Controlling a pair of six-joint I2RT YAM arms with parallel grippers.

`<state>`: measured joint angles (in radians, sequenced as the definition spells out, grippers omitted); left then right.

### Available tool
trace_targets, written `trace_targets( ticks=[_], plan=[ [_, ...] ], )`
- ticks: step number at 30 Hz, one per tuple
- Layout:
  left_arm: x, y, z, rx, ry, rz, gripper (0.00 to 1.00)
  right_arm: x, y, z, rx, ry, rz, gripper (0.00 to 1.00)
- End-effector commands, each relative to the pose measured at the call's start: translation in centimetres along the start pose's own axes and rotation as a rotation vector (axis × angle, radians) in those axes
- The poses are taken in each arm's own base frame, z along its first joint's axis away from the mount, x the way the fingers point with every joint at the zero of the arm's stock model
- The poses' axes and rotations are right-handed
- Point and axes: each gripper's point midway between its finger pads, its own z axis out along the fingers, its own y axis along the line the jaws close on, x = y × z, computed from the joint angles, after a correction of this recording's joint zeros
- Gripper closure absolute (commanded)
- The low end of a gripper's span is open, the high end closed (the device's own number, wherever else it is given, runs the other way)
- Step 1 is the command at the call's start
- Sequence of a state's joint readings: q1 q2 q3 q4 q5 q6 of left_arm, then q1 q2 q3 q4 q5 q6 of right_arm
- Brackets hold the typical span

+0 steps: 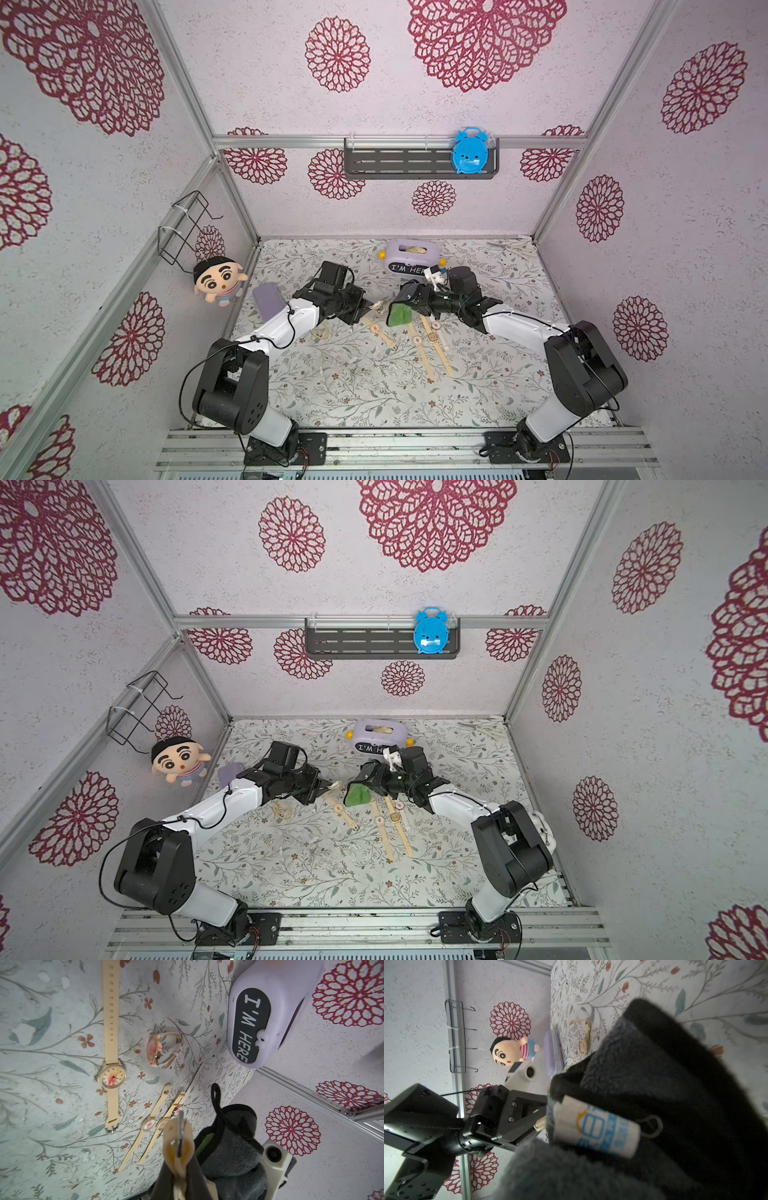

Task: Wipe the watch dial
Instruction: Wipe the dirt from the watch dial.

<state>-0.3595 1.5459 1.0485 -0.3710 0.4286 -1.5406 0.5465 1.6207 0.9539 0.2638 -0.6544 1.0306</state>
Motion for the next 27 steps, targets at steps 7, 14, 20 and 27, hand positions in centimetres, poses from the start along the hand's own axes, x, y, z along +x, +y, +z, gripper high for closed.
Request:
trace_targets(
  ticks=[7, 14, 20, 27],
  plan=[
    [1.2, -1.6, 0.6, 0.038, 0.063, -0.073, 1.0, -1.4, 4.6, 1.5, -0.11, -0.028, -0.098, 1.0],
    [2.8, -0.8, 1.7, 0.003, 0.082, -0.043, 1.0, -4.0, 6.5, 3.4, -0.143, -0.028, -0.121, 1.0],
    [4.0, -0.2, 2.2, -0.009, 0.098, -0.029, 1.0, -6.6, 6.9, 3.7, -0.167, -0.054, -0.106, 1.0],
    [3.8, 3.1, 2.0, -0.078, 0.091, -0.046, 1.0, -11.4, 8.2, 0.8, -0.195, -0.14, -0.109, 1.0]
  ],
)
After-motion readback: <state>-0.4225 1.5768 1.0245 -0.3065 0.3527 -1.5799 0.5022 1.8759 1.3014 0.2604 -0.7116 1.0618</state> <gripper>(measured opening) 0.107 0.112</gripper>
